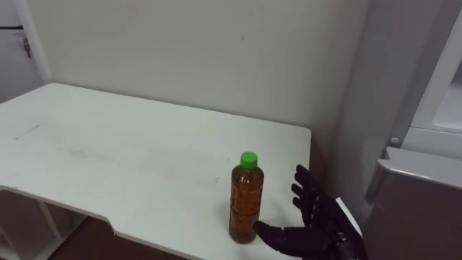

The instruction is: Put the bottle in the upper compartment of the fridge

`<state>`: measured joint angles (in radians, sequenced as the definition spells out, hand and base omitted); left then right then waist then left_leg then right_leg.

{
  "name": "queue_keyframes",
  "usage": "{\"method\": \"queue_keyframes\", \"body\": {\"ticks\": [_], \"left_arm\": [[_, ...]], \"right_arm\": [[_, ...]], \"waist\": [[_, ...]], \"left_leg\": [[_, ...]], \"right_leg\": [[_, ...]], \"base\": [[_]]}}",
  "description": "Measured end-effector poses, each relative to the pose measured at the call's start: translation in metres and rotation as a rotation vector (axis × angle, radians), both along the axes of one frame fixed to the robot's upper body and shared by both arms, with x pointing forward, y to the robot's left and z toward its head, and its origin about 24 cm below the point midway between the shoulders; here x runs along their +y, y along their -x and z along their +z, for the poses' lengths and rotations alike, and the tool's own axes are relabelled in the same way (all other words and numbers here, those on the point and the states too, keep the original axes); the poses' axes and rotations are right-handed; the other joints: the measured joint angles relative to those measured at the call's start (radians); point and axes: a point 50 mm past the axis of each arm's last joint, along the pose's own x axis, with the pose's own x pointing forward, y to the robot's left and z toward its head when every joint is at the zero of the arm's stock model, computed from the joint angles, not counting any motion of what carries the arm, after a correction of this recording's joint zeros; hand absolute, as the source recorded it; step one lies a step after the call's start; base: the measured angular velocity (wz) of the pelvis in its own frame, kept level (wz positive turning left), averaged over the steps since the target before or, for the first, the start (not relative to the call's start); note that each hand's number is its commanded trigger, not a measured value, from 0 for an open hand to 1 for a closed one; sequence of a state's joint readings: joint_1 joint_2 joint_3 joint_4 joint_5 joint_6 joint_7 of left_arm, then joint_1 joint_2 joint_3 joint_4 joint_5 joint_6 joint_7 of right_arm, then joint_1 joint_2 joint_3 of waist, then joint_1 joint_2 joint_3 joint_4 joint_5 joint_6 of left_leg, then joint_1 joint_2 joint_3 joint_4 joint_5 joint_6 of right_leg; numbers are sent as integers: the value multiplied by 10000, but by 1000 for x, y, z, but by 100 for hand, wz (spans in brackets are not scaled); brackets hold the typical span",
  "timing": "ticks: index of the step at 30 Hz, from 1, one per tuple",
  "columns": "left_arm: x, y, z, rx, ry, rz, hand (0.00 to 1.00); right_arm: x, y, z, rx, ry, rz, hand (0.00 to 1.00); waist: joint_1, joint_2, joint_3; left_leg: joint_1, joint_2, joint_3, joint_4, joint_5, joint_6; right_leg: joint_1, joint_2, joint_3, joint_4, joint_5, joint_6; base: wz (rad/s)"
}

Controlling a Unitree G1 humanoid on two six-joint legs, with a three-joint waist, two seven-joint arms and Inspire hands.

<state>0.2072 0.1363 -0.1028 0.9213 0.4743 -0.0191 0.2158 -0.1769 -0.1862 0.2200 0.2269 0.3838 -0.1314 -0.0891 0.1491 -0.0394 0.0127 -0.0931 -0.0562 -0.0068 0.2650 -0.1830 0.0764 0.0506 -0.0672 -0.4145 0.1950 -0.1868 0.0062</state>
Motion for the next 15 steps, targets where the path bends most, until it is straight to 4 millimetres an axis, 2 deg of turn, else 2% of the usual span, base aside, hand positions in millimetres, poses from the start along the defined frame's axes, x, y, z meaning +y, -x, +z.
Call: {"method": "queue_keyframes", "body": {"ticks": [15], "left_arm": [[-4, -8, 1, -283, -52, -185, 0]], "right_arm": [[5, 1, -2, 143, -191, 101, 0]], "waist": [[19, -38, -15]], "left_leg": [[62, -71, -75, -291, 159, 9]], "right_leg": [[-1, -30, -31, -92, 24, 3]], "base": [[1]]}}
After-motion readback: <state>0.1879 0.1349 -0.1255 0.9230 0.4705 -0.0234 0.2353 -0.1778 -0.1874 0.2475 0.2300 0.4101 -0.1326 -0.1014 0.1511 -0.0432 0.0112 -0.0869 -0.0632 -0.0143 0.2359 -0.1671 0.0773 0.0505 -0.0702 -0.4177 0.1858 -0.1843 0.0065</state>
